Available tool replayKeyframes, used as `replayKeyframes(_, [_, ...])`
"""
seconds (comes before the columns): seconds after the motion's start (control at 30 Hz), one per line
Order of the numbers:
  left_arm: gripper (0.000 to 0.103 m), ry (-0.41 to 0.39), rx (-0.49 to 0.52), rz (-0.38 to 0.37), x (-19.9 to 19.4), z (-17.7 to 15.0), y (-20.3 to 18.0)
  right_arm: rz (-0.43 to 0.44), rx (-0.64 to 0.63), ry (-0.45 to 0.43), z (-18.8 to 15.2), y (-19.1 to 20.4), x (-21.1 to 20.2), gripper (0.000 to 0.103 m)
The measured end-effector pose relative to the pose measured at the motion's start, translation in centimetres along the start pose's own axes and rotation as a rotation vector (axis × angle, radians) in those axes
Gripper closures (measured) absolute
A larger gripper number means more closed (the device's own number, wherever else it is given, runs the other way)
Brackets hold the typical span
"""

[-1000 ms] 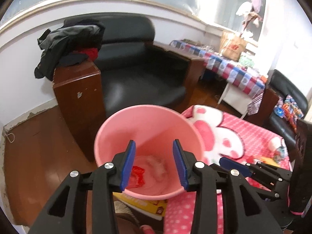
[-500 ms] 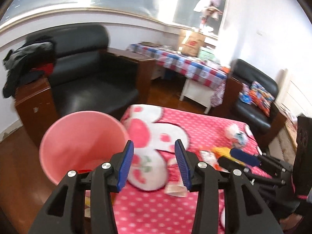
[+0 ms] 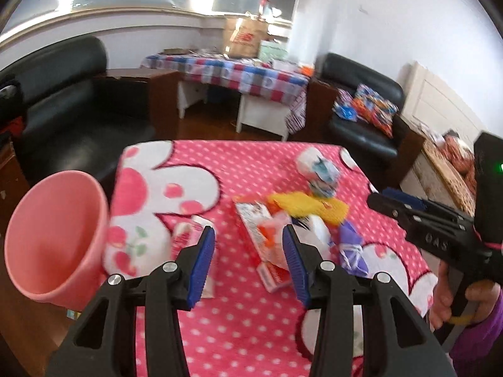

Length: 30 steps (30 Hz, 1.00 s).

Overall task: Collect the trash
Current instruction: 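Move both grippers back over the trash on the table, then grasp the white crumpled paper with the left gripper while the right grasps the yellow mesh sponge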

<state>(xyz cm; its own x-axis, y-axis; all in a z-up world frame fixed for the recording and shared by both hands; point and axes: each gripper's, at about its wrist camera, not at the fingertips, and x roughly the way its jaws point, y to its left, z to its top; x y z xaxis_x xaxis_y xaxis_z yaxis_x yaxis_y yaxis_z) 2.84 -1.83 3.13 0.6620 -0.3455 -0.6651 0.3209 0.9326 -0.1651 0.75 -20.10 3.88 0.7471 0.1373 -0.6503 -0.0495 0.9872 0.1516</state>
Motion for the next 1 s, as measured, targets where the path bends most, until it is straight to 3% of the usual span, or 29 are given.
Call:
replayKeyframes(0.27, [0.059, 0.061, 0.038, -0.053, 2.9, -1.1, -3.9, -0.004, 0.041, 0.015, -0.7, -2.0, 1.0, 0.063])
replayKeyframes(0.6, [0.058, 0.152, -0.032, 0.127, 7.6, -1.4, -4.4, 0.015, 0.067, 0.023, -0.9, -3.5, 1.7, 0.063])
replayKeyframes(0.7, [0.058, 0.175, -0.072, 0.130, 8.2, -1.6, -3.3, 0.049, 0.058, 0.040, -1.3, -3.3, 2.2, 0.063])
replayKeyframes(0.8, [0.058, 0.178, -0.107, 0.115, 8.2, -1.7, -2.3, 0.076, 0.056, 0.054, -1.6, -2.9, 2.8, 0.063])
replayKeyframes(1.0, [0.058, 0.104, -0.107, 0.077, 6.5, -0.9, -1.6, 0.146, 0.106, 0.078, -1.3, -2.9, 3.9, 0.063])
